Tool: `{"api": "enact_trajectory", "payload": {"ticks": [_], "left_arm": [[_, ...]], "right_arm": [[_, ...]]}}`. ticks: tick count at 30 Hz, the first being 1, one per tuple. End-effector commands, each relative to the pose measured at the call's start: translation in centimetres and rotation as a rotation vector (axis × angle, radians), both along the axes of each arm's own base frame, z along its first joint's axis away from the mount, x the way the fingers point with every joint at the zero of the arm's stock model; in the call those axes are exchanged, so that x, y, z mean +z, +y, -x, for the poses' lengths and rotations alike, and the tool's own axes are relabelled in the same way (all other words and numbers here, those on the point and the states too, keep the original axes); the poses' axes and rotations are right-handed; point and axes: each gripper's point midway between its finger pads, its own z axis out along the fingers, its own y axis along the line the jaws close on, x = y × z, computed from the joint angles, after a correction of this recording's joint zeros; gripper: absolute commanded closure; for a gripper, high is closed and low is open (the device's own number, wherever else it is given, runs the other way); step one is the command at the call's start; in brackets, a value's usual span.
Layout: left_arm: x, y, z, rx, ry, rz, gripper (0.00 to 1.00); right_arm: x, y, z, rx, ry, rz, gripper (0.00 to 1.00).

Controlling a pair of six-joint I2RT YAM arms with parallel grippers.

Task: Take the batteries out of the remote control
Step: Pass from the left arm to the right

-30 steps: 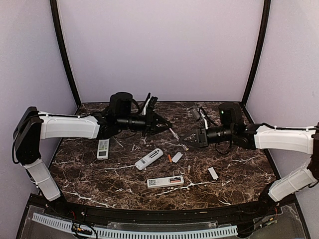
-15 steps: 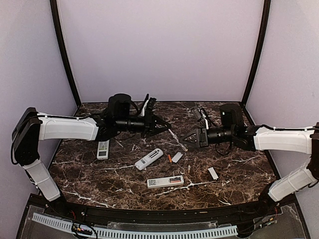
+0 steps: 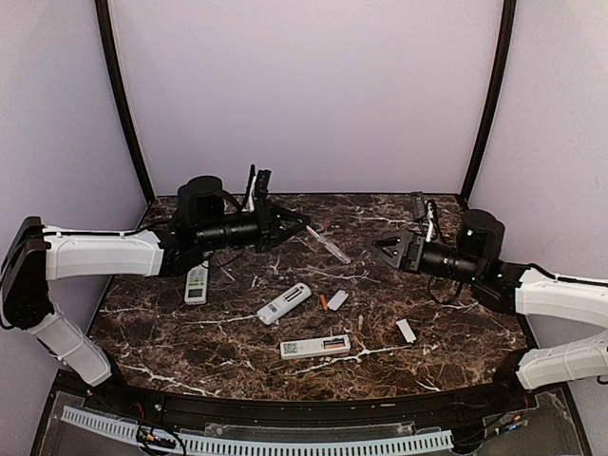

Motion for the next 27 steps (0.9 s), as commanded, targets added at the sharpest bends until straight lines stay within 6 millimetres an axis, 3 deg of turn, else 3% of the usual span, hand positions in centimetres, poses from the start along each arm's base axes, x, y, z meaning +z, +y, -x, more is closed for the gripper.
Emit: {"api": "enact_trajectory", "payload": {"ticks": [1, 14, 27], "left_arm": [[2.7, 1.2, 0.0, 0.060, -0.058, 0.088, 1.00], [3.4, 1.3, 0.3, 0.049, -0.067, 0.153, 1.00], [3.4, 1.2, 0.5, 0.039, -0.071, 0.156, 1.00]], "right_arm": [[2.3, -0.7, -0.8, -0.105, -0.026, -0.095, 0.16], [1.8, 2.3, 0.1, -0.016, 0.001, -0.145, 0.16], [3.1, 5.5, 0.5, 0.065, -0.030, -0.165, 0.40]]}}
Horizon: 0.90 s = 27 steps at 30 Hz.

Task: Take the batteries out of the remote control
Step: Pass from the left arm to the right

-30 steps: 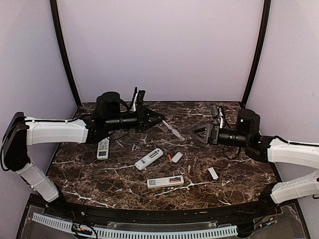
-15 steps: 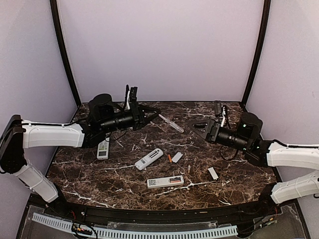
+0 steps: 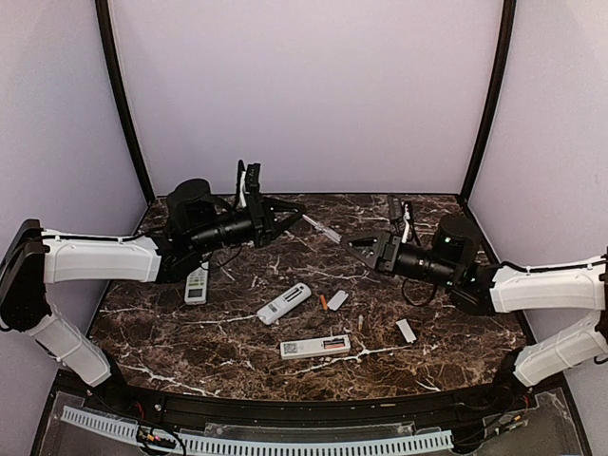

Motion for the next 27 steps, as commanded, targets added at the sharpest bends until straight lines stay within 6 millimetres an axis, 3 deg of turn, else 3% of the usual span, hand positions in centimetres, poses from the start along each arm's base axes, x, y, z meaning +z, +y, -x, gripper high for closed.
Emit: {"api": "enact_trajectory", "payload": {"ticks": [1, 16, 20, 23, 25, 27], "left_arm": [[0.8, 0.3, 0.5, -0.009, -0.026, 0.023, 1.00], [0.8, 0.5, 0.7, -0.007, -0.028, 0.015, 1.00], [0.3, 0.4, 0.6, -0.009, -0.018, -0.003, 1.00], [-0.1, 0.4, 0.7, -0.012, -0.012, -0.017, 1.00], [-0.4, 0.4, 0.8, -0.016, -0.010, -0.029, 0.94], [-0.6, 0.3, 0.9, -0.025, -0.016, -0.050, 0.75]], "right_arm": [[2.6, 1.2, 0.1, 0.032, -0.065, -0.059, 0.42], [3.0, 2.1, -0.2, 0.050, -0.081, -0.061, 0.80], [2.9, 1.8, -0.2, 0.033, -0.081, -0.050, 0.98], [2.6, 1.4, -0.4, 0.012, -0.077, -0.029, 1.00], [2.4, 1.2, -0.4, 0.001, -0.077, -0.016, 1.00], [2.2, 0.9, -0.7, -0.022, -0.074, 0.008, 1.00]]}}
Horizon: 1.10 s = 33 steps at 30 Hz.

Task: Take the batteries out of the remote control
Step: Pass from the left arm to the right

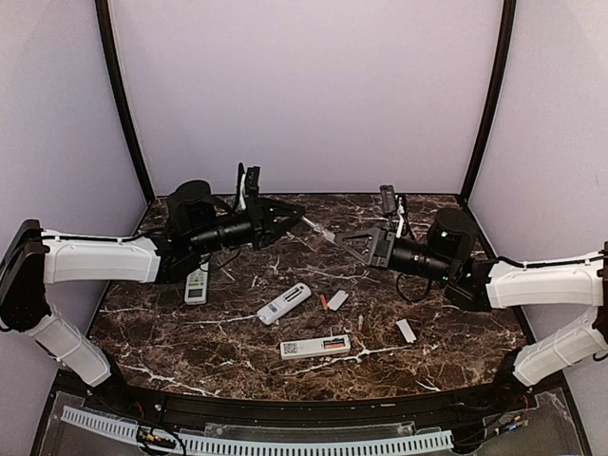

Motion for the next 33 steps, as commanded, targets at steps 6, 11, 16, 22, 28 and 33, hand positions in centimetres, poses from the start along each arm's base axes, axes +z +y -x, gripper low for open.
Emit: {"api": "enact_trajectory", "payload": {"ticks": [6, 11, 16, 22, 28, 33], "left_arm": [[-2.1, 1.2, 0.9, 0.010, -0.078, -0.237, 0.24], [-8.0, 3.4, 2.1, -0.004, -0.041, -0.528, 0.18], [-14.6, 4.1, 6.5, -0.098, 0.018, -0.749, 0.18], [-20.0, 5.5, 10.0, -0.135, -0.023, -1.030, 0.18], [-23.2, 6.0, 11.9, -0.167, -0.070, -1.239, 0.15], [-24.9, 5.8, 13.1, -0.196, -0.095, -1.312, 0.13]], "right_arm": [[-1.0, -2.9, -2.5, -0.210, -0.001, 0.168, 1.00], [-2.5, -6.0, -4.0, -0.309, 0.019, 0.259, 1.00], [-4.0, -8.7, -5.0, -0.375, 0.056, 0.284, 1.00], [-4.5, -9.4, -5.0, -0.378, 0.069, 0.277, 1.00], [-4.6, -9.4, -4.8, -0.375, 0.079, 0.259, 1.00], [-4.7, -9.6, -4.8, -0.384, 0.084, 0.264, 1.00]]}}
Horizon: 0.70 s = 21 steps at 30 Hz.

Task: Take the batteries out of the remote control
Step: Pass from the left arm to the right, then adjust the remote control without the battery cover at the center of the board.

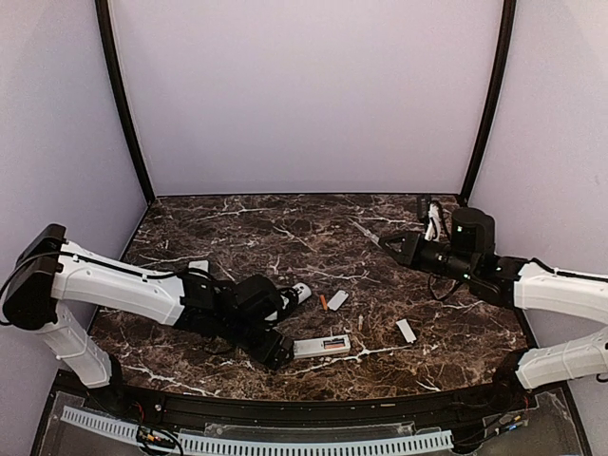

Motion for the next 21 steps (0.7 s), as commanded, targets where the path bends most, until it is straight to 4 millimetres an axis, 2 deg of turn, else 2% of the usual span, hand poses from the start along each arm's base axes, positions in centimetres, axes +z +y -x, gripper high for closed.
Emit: {"api": "enact_trajectory", "payload": {"ticks": [1, 8, 21], "left_arm": [[-0.8, 1.0, 0.1, -0.018, -0.042, -0.104, 0.13], [-2.3, 1.3, 0.2, -0.025, -0.026, -0.169, 0.12], [-2.2, 1.4, -1.0, 0.034, -0.056, -0.222, 0.13]], "right_arm": [[0.9, -0.3, 0.0, -0.011, -0.020, -0.023, 1.00], [0.6, -1.1, 0.3, -0.033, -0.027, -0.025, 1.00], [0.1, -0.4, -0.2, -0.011, -0.025, -0.021, 1.00]]}}
